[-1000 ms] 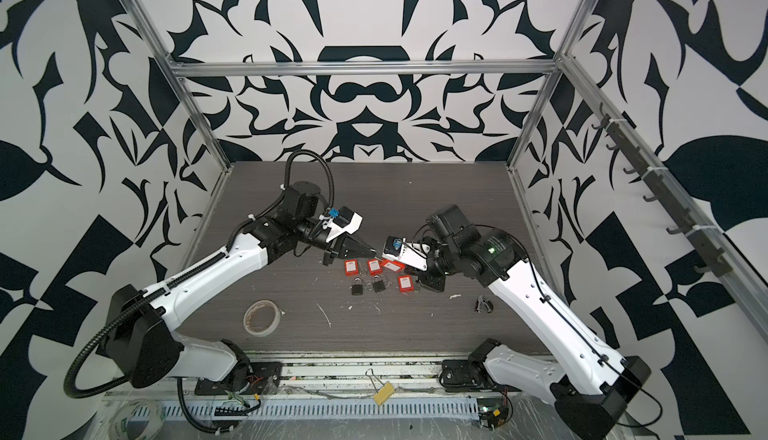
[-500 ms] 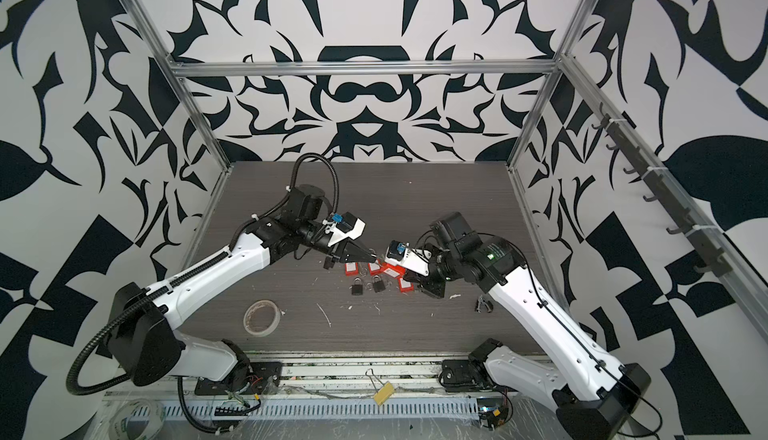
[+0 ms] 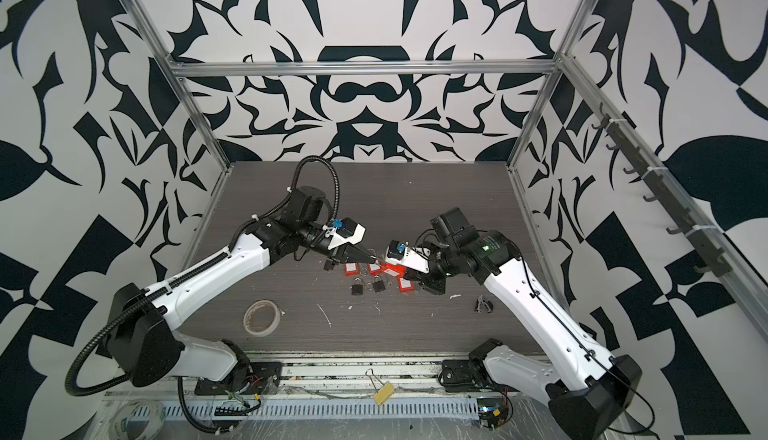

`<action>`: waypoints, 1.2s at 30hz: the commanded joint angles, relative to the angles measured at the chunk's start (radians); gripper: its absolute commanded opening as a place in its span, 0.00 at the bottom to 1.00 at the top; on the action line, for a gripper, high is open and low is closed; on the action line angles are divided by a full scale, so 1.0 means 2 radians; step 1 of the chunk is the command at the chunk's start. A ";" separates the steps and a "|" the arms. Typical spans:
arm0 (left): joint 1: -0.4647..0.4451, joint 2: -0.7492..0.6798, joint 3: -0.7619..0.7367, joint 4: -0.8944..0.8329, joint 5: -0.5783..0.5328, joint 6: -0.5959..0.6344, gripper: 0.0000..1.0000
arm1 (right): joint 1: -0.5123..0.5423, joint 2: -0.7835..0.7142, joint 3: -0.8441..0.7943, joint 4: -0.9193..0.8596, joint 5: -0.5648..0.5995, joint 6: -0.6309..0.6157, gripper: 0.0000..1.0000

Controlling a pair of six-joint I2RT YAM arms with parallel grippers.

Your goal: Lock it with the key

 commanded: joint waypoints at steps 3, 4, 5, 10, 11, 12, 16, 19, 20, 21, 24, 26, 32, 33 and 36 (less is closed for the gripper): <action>0.013 -0.003 0.020 -0.003 -0.004 -0.007 0.00 | -0.001 -0.029 -0.020 -0.035 0.057 -0.021 0.00; 0.014 0.000 0.023 -0.002 -0.002 -0.016 0.00 | -0.002 -0.027 -0.020 -0.041 0.065 -0.029 0.00; 0.015 0.004 0.028 -0.007 0.001 -0.024 0.00 | -0.002 -0.026 -0.020 -0.045 0.072 -0.033 0.00; 0.015 0.029 0.061 -0.060 0.018 -0.027 0.00 | -0.002 -0.040 -0.020 -0.030 0.086 -0.031 0.00; 0.015 0.030 0.060 -0.058 0.016 -0.027 0.00 | -0.001 -0.041 -0.019 -0.031 0.083 -0.030 0.00; 0.015 0.029 0.058 -0.054 0.013 -0.027 0.00 | -0.001 -0.040 -0.019 -0.038 0.082 -0.031 0.00; 0.017 0.040 0.075 -0.076 -0.001 -0.022 0.00 | -0.002 -0.040 -0.035 -0.055 0.089 -0.025 0.00; 0.017 0.070 0.121 -0.136 -0.018 -0.007 0.00 | -0.004 -0.053 -0.052 -0.029 0.106 -0.001 0.00; 0.017 0.083 0.139 -0.157 -0.029 -0.002 0.00 | -0.005 -0.056 -0.056 -0.019 0.121 0.010 0.00; 0.017 0.100 0.159 -0.181 -0.044 -0.001 0.00 | -0.006 -0.059 -0.061 -0.007 0.145 0.024 0.00; 0.017 0.150 0.222 -0.253 -0.073 0.008 0.00 | -0.010 -0.055 -0.064 -0.003 0.188 0.044 0.00; 0.017 0.191 0.271 -0.310 -0.087 0.019 0.00 | -0.011 -0.053 -0.065 0.000 0.204 0.057 0.00; 0.016 0.322 0.428 -0.433 -0.120 0.025 0.00 | -0.013 -0.053 -0.063 0.025 0.203 0.106 0.00; 0.016 0.346 0.456 -0.446 -0.126 0.024 0.00 | -0.013 -0.050 -0.063 0.027 0.198 0.115 0.00; 0.014 0.410 0.542 -0.491 -0.140 0.026 0.00 | -0.013 -0.042 -0.064 0.034 0.187 0.137 0.00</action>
